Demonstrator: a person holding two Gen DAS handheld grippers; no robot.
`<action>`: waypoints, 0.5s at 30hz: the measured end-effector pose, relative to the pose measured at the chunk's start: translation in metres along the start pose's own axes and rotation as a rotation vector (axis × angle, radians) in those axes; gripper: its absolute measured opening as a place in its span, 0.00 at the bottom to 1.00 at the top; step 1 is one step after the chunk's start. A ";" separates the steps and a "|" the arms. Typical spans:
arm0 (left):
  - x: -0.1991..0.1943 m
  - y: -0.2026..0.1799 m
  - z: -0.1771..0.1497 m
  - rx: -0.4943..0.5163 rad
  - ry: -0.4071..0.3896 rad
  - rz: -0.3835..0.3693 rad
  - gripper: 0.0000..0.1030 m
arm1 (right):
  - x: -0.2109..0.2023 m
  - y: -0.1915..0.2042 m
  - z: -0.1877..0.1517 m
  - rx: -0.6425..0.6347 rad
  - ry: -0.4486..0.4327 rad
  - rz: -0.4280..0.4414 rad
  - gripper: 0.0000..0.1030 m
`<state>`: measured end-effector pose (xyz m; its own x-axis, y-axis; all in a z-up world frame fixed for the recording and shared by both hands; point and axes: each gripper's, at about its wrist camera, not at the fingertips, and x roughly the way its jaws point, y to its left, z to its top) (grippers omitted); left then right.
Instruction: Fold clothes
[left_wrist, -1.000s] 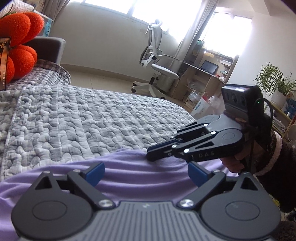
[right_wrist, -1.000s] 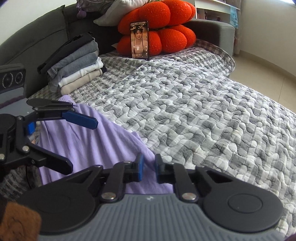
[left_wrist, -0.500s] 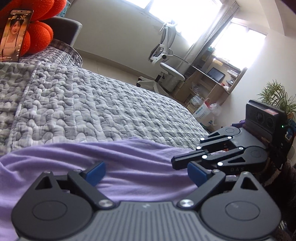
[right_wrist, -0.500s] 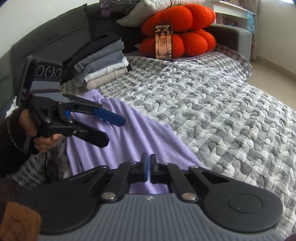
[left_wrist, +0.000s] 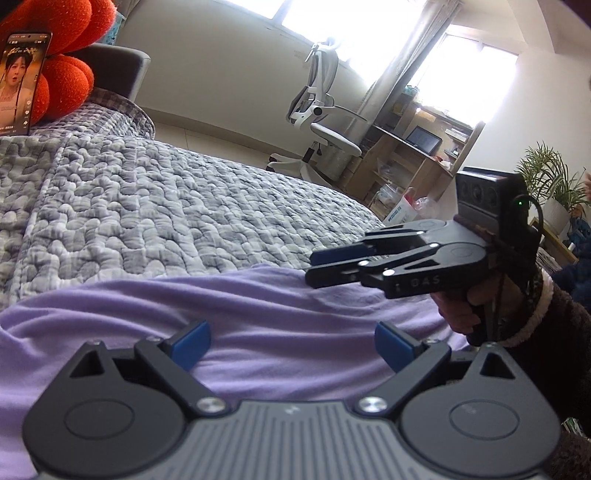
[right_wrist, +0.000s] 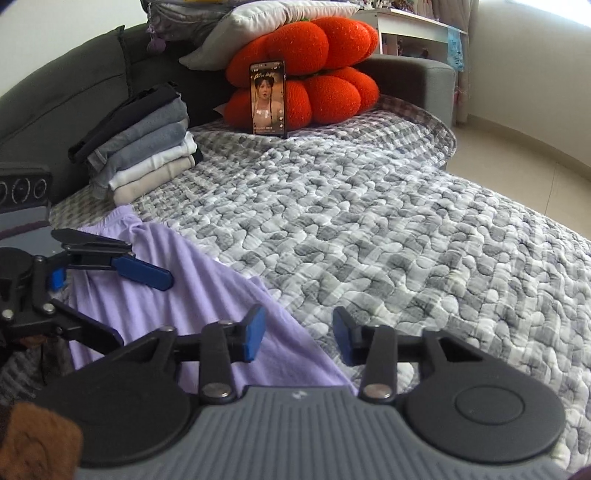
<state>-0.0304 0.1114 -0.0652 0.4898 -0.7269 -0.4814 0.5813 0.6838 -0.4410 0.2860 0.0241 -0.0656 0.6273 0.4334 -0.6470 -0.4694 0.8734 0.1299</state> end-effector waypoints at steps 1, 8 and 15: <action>0.000 0.000 0.000 -0.001 0.000 -0.001 0.94 | 0.002 0.001 -0.001 -0.008 0.007 0.003 0.26; -0.001 0.001 0.001 -0.014 -0.002 -0.003 0.94 | -0.005 0.016 -0.003 -0.071 -0.017 -0.005 0.02; -0.004 0.002 0.003 -0.021 -0.005 -0.001 0.93 | -0.018 0.031 -0.007 -0.095 0.001 0.060 0.02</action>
<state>-0.0294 0.1157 -0.0623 0.4929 -0.7276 -0.4771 0.5679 0.6845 -0.4571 0.2557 0.0415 -0.0554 0.5957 0.4842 -0.6409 -0.5631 0.8207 0.0967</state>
